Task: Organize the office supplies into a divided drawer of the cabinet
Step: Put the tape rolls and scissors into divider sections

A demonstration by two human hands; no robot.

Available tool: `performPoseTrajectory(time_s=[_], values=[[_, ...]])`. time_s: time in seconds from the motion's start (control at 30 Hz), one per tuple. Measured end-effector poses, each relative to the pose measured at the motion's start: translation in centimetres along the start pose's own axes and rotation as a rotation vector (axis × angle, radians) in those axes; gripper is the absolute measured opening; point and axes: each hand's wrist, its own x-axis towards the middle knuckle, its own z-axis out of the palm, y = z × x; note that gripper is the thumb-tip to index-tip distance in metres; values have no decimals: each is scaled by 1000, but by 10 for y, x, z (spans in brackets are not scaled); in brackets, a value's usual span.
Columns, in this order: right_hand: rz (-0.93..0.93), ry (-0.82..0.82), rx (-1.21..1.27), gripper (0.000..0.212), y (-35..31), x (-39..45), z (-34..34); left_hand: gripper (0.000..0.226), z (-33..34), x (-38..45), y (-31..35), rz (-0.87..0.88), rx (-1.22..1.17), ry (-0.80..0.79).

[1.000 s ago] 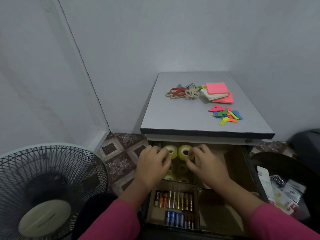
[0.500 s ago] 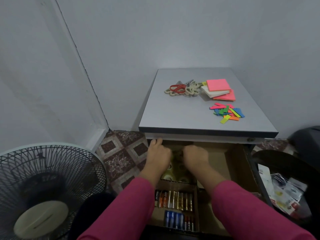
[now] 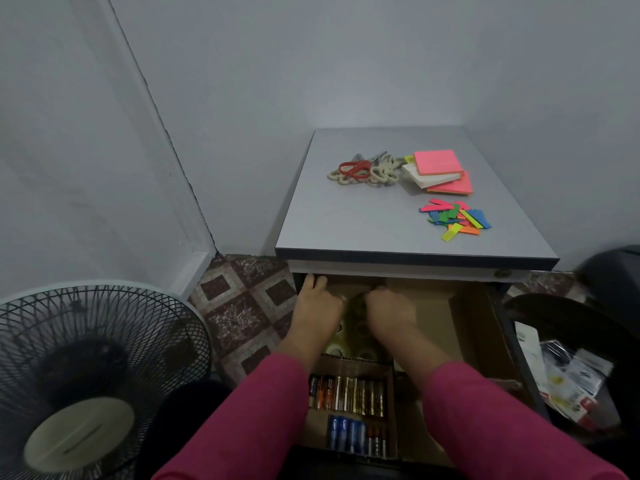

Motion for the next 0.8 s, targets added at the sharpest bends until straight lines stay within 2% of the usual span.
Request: performPoseTrajectory(time_s=[0.17, 0.6, 0.8], values=[[5, 26, 19, 33, 0, -2, 2, 23, 1, -4, 1, -19, -86, 91], [-5, -5, -1, 34, -3, -1, -5, 18, 1, -3, 1, 38, -24, 17], [8, 41, 12, 32, -2, -7, -3, 19, 2, -4, 0, 29, -26, 15]])
